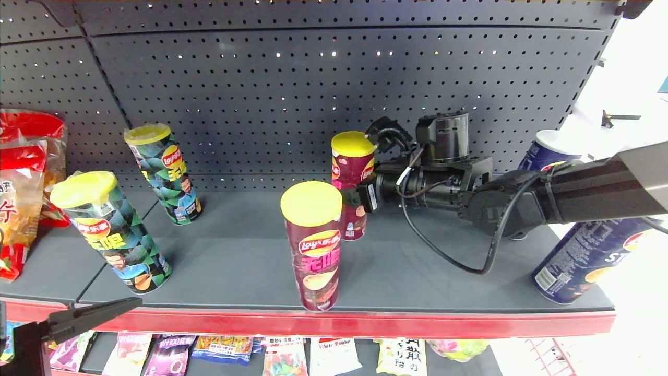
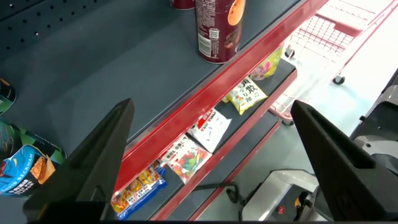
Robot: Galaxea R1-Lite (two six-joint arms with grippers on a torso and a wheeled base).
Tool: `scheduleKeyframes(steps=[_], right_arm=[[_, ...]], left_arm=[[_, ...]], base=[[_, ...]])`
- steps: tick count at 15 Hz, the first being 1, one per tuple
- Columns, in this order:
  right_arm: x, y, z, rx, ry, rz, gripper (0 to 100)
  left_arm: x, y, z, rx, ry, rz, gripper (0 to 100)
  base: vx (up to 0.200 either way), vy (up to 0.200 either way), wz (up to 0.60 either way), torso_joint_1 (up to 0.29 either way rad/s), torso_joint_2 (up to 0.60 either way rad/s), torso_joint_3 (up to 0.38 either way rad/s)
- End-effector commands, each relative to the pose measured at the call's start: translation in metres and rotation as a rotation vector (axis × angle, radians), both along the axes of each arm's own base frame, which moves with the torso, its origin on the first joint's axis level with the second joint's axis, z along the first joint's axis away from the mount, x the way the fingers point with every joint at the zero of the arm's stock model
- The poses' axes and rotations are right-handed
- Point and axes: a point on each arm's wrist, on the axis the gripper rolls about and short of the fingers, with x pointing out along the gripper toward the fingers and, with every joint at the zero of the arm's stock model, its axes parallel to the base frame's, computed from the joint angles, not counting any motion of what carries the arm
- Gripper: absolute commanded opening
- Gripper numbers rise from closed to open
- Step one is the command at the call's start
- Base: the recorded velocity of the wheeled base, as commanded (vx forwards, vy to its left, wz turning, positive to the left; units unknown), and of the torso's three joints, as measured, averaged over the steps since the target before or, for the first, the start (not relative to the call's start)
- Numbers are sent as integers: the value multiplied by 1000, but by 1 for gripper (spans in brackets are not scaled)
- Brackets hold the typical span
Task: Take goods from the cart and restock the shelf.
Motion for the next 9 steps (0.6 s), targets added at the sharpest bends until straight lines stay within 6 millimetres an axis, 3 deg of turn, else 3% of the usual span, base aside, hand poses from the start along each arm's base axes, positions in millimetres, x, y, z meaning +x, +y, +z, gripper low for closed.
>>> scheduleKeyframes(steps=[1, 4, 9], right_arm=[[-2, 0, 3, 3, -6, 3, 100], [-12, -7, 13, 5, -18, -31, 100], [-56, -41, 26, 12, 17, -99, 100]], left_arm=[[0, 0, 0, 0, 0, 0, 100], [-1, 0, 0, -1, -6, 0, 100], [1, 0, -2, 4, 15, 1, 100]], base=[[0, 0, 0, 0, 0, 0], [0, 0, 0, 0, 0, 0], [0, 0, 0, 0, 0, 0]])
